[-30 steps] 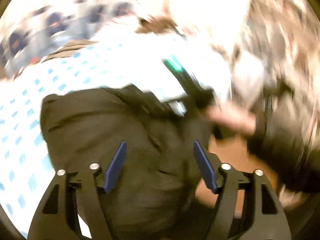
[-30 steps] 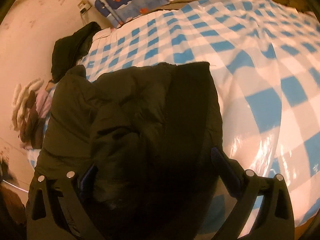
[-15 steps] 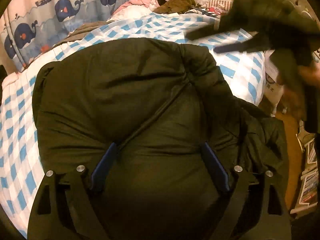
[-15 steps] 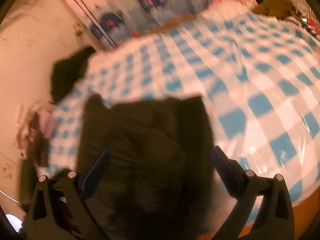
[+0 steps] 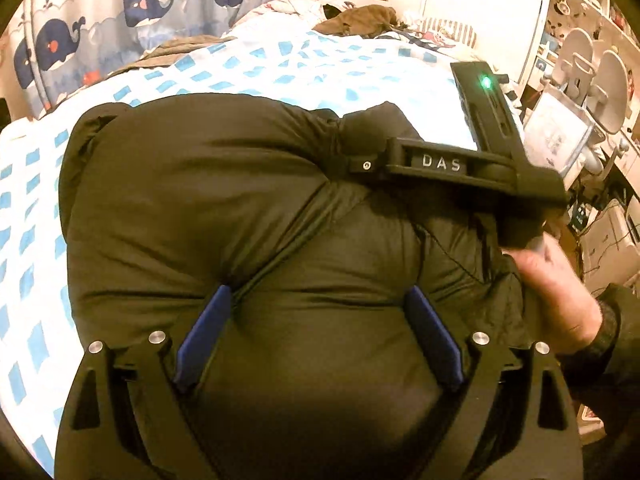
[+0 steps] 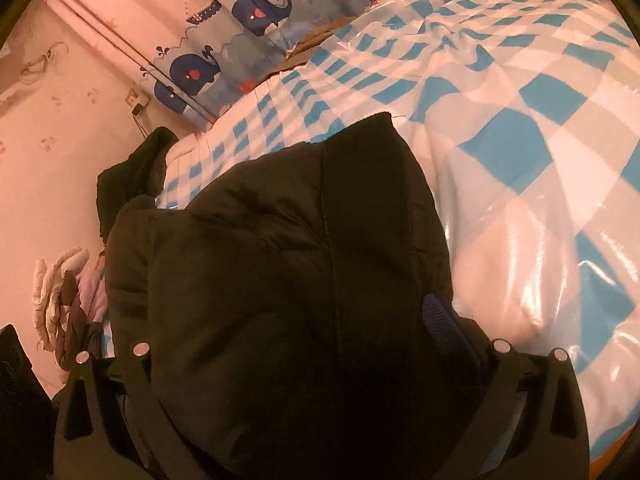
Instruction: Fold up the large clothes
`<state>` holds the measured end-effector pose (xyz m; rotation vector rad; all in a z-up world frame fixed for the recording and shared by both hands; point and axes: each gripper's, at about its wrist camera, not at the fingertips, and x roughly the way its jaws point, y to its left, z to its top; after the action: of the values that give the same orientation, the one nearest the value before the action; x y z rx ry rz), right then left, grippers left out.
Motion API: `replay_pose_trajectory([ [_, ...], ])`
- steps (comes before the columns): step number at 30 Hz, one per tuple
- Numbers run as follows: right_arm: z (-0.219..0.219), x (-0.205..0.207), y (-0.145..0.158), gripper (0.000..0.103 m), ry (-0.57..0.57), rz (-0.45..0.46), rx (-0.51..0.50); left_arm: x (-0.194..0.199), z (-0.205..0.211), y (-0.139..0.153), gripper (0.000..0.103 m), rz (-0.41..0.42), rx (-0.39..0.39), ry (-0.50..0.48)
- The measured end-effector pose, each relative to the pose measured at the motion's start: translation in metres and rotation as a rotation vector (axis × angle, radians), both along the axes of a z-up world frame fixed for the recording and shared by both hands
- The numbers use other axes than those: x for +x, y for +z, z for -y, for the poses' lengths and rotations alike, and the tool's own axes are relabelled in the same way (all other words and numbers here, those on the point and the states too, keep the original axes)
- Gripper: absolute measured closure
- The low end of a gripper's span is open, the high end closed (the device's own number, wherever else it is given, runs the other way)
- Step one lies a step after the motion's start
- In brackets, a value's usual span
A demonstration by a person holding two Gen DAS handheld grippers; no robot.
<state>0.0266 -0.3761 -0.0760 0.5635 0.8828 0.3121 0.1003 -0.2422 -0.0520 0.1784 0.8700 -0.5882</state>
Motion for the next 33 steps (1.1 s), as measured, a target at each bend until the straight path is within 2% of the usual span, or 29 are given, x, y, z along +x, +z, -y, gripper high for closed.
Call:
replay_pose_trajectory([
  [12, -0.007, 0.001, -0.013, 0.005, -0.011, 0.081, -0.011, 0.0, -0.002, -0.012, 0.016, 0.043, -0.004, 0.015],
  [17, -0.007, 0.003, -0.011, 0.005, 0.015, 0.066, -0.022, -0.002, -0.001, -0.015, 0.015, 0.058, 0.01, 0.017],
  [21, -0.003, -0.003, 0.001, 0.005, 0.025, 0.025, -0.043, -0.005, 0.002, -0.016, 0.014, 0.073, 0.037, 0.017],
  [26, -0.004, -0.028, 0.027, 0.006, -0.032, 0.1, -0.161, -0.01, 0.003, -0.013, 0.014, 0.097, 0.053, 0.014],
  [29, -0.006, -0.036, 0.034, 0.006, -0.066, 0.133, -0.221, -0.021, -0.012, 0.0, 0.014, 0.109, -0.002, 0.015],
  [31, -0.003, -0.033, 0.028, 0.006, -0.067, 0.11, -0.216, -0.028, -0.053, 0.017, 0.014, 0.101, -0.157, 0.079],
  [32, -0.002, -0.03, 0.024, 0.006, -0.066, 0.093, -0.2, -0.026, -0.081, 0.021, 0.014, 0.082, -0.225, 0.148],
  [33, -0.001, -0.026, 0.017, 0.005, -0.059, 0.066, -0.176, -0.021, -0.102, 0.02, 0.014, 0.064, -0.26, 0.212],
])
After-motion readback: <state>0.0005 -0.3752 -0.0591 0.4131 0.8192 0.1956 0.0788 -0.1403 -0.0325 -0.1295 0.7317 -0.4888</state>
